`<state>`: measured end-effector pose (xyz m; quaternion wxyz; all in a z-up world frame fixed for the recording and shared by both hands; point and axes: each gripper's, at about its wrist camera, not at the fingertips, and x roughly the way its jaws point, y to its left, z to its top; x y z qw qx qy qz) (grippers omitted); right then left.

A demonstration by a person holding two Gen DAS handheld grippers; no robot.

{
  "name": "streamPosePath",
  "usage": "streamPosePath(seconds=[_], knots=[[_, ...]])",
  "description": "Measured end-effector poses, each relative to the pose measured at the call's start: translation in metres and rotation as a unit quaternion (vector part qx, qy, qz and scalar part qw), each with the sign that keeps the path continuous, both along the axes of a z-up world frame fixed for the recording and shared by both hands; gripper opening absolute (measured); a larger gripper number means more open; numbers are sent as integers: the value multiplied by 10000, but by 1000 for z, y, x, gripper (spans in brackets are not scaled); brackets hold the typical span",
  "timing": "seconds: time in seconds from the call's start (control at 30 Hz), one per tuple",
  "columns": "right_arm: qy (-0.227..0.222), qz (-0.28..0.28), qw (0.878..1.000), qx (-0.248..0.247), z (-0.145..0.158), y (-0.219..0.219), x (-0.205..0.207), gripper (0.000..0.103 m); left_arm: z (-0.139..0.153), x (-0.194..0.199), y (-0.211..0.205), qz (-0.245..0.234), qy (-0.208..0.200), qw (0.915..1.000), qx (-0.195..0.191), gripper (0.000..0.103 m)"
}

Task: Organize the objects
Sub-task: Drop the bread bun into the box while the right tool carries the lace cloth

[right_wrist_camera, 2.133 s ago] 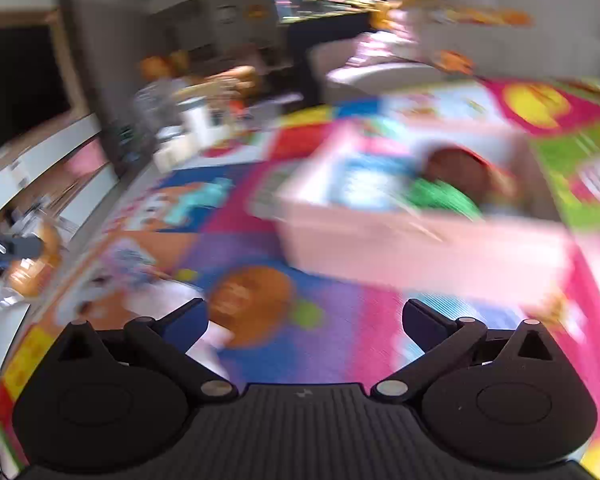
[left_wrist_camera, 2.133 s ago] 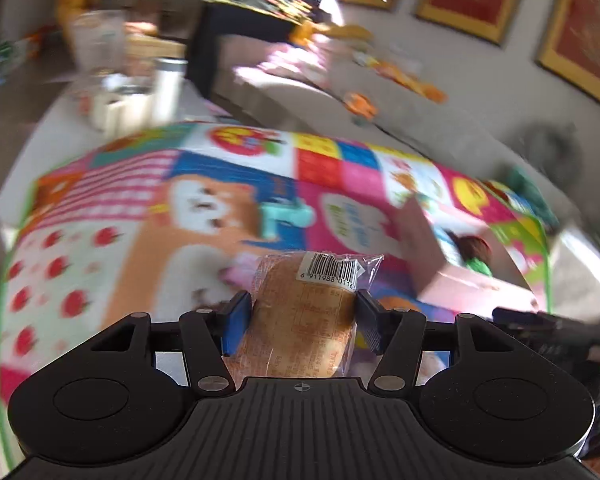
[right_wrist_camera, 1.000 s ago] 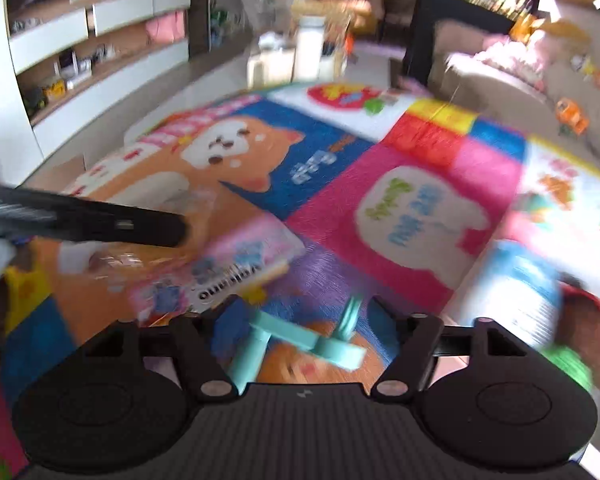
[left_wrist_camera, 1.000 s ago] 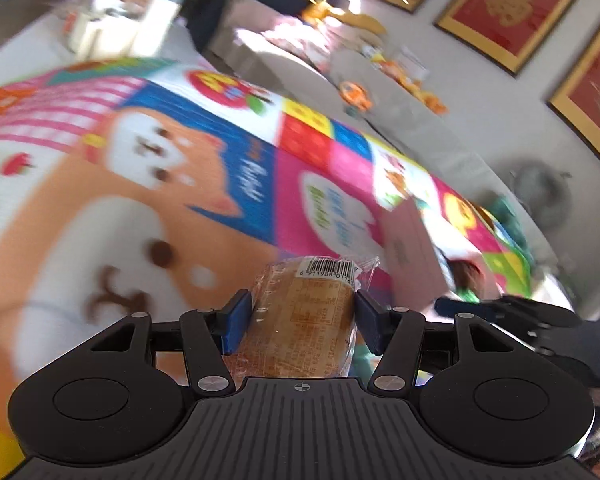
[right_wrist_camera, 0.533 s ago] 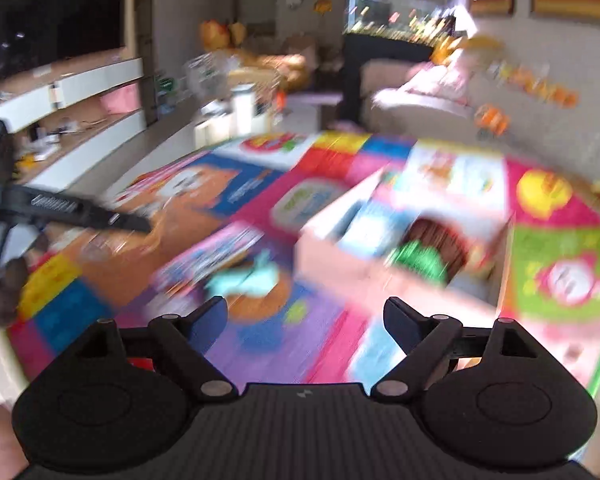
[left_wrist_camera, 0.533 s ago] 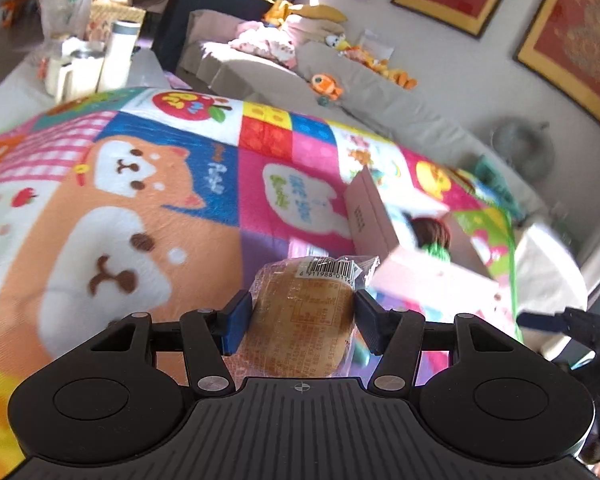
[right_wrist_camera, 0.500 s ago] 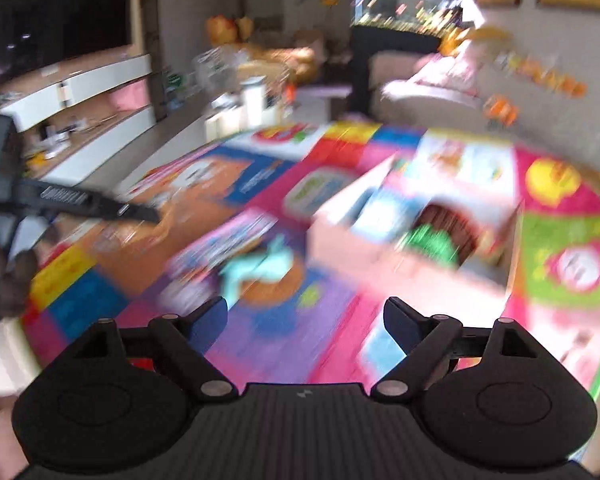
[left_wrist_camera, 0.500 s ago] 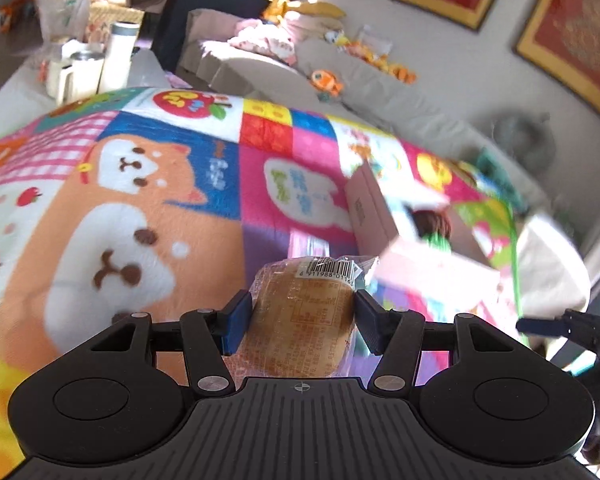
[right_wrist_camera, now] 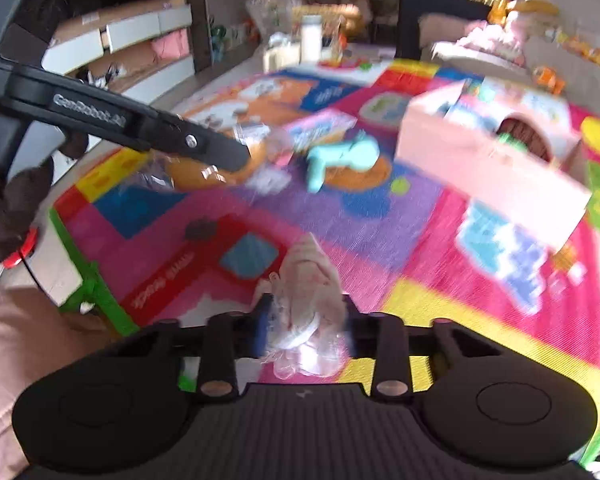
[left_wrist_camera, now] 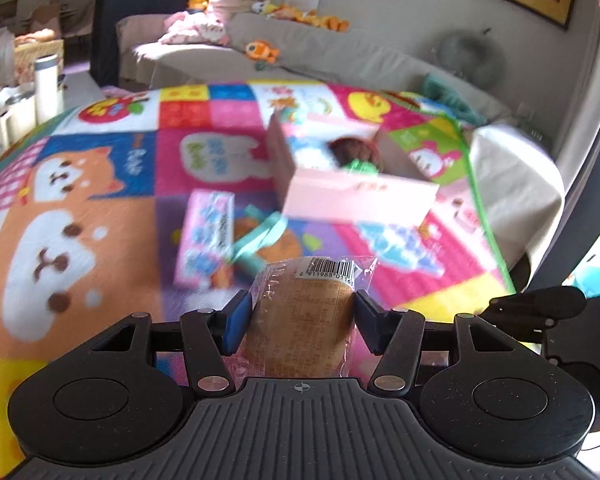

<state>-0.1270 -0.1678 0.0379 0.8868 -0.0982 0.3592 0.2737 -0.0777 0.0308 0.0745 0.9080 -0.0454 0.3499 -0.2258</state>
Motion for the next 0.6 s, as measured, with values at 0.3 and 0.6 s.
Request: streamPosePath(seconds=[0.3,0.6], knots=[[-887,-1198,9824,1127,56,-90,18,28,33,109,-92,-397,-84,9940,-1015,61],[-779,-2135,9669,1160,39,-147,38,28,-26,195,-181,231,545,9859,-1567,72]])
